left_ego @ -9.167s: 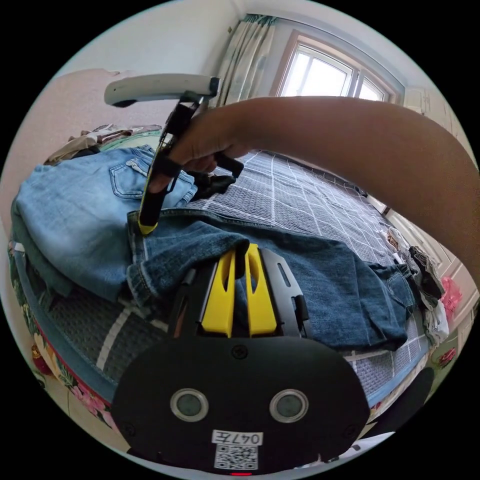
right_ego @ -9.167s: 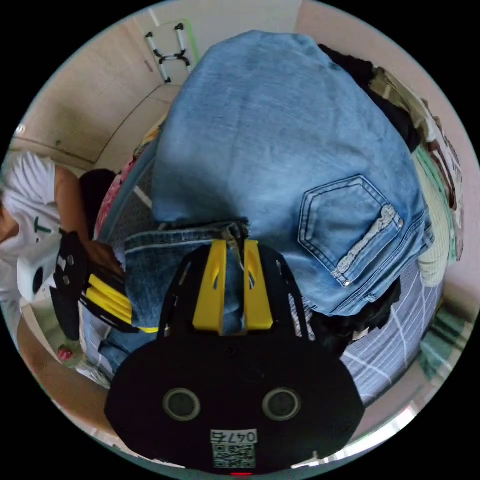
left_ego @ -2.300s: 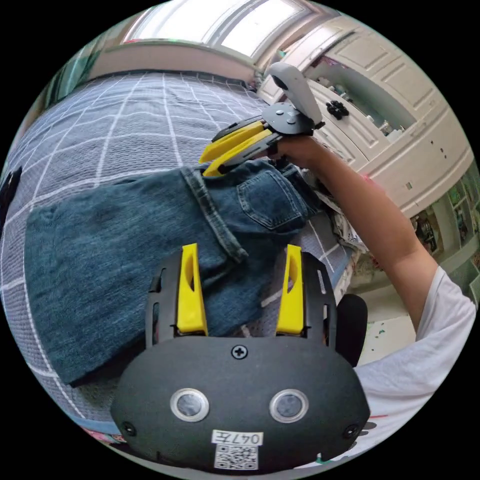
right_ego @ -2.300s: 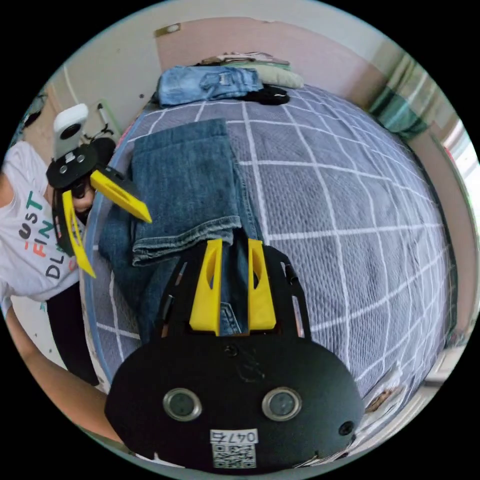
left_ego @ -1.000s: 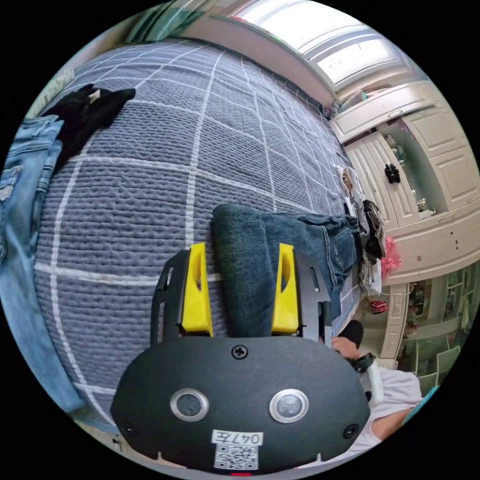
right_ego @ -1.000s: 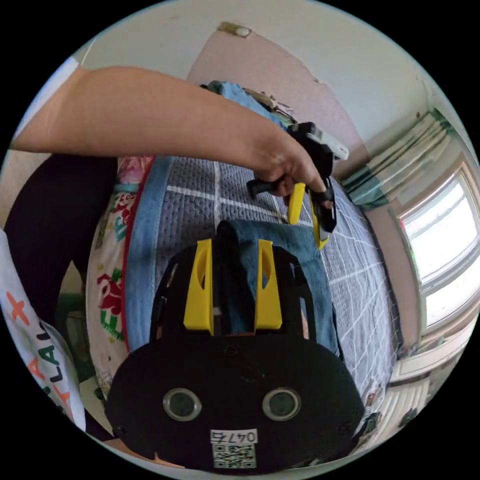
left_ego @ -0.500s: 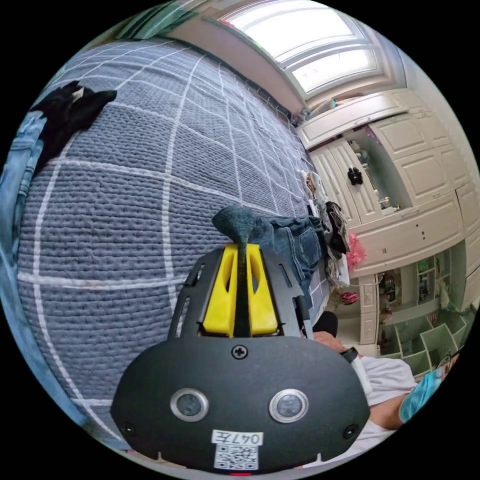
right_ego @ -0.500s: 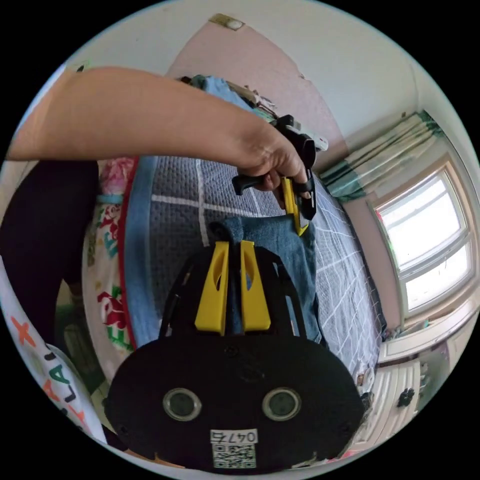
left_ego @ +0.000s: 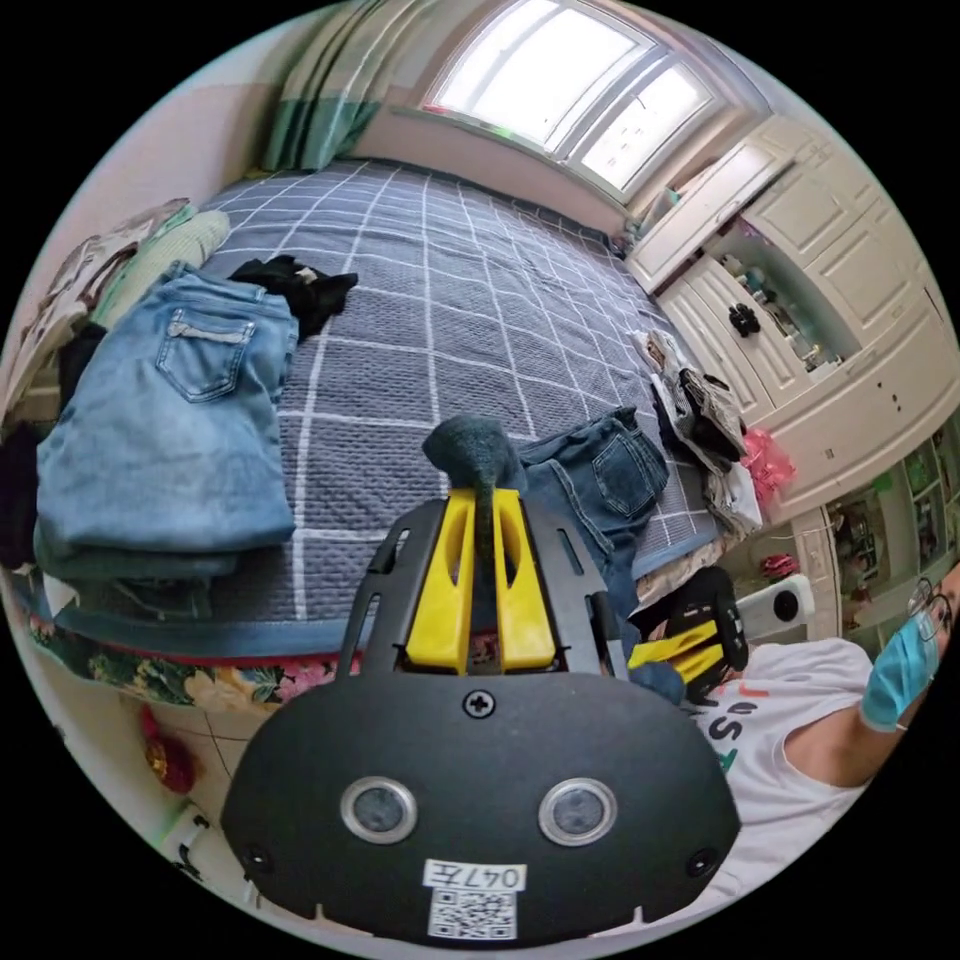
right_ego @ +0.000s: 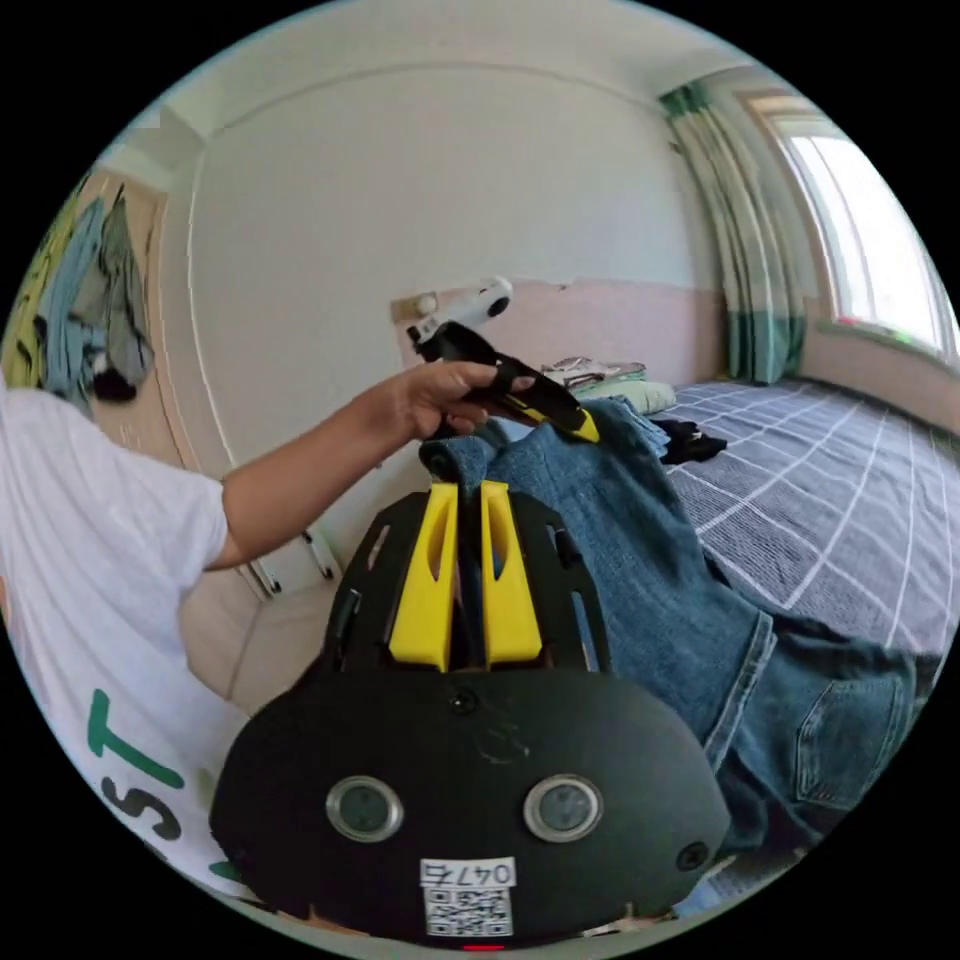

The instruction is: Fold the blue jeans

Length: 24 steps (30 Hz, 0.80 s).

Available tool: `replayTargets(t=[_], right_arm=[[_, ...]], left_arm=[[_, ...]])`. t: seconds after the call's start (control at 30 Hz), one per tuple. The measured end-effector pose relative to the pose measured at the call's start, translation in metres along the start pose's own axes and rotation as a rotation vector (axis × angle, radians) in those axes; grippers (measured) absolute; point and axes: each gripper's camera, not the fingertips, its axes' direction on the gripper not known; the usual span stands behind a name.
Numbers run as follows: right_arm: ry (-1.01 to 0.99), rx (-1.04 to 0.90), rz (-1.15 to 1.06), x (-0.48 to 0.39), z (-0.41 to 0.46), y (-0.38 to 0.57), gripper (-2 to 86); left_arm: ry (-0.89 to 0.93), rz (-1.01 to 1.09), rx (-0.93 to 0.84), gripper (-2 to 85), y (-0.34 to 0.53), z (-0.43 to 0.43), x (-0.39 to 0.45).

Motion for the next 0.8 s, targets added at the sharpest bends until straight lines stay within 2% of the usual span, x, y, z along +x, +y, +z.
replayTargets(t=[0.17,0.27,0.37,0.5,0.63,0.7,0.8], right_arm=[[0.042,0.204,0.229,0.074,-0.117,0.035,0.9],[0.195,0.264,0.297,0.113,-0.19,0.064,0.9],[0.327,0.274,0.394,0.153,-0.247,0.099,0.9],[0.434,0.217,0.504,0.196,-0.293,0.142,0.9],[0.5,0.098,0.556,0.231,-0.318,0.175,1.2],[0.465,0.078,0.611,0.248,-0.325,0.187,1.7],[0.452,0.043,0.687,0.266,-0.336,0.207,2.9]], left_arm=[[0.015,0.157,0.048,0.9,-0.057,0.036,0.108],[-0.004,0.271,-0.009,1.0,-0.105,0.093,0.19],[-0.019,0.293,-0.119,1.2,-0.145,0.174,0.257],[-0.028,0.257,-0.258,1.7,-0.172,0.285,0.317],[-0.068,0.22,-0.342,3.7,-0.175,0.351,0.343],[-0.084,0.205,-0.365,8.8,-0.174,0.376,0.35],[0.069,0.174,-0.374,15.5,-0.176,0.381,0.352]])
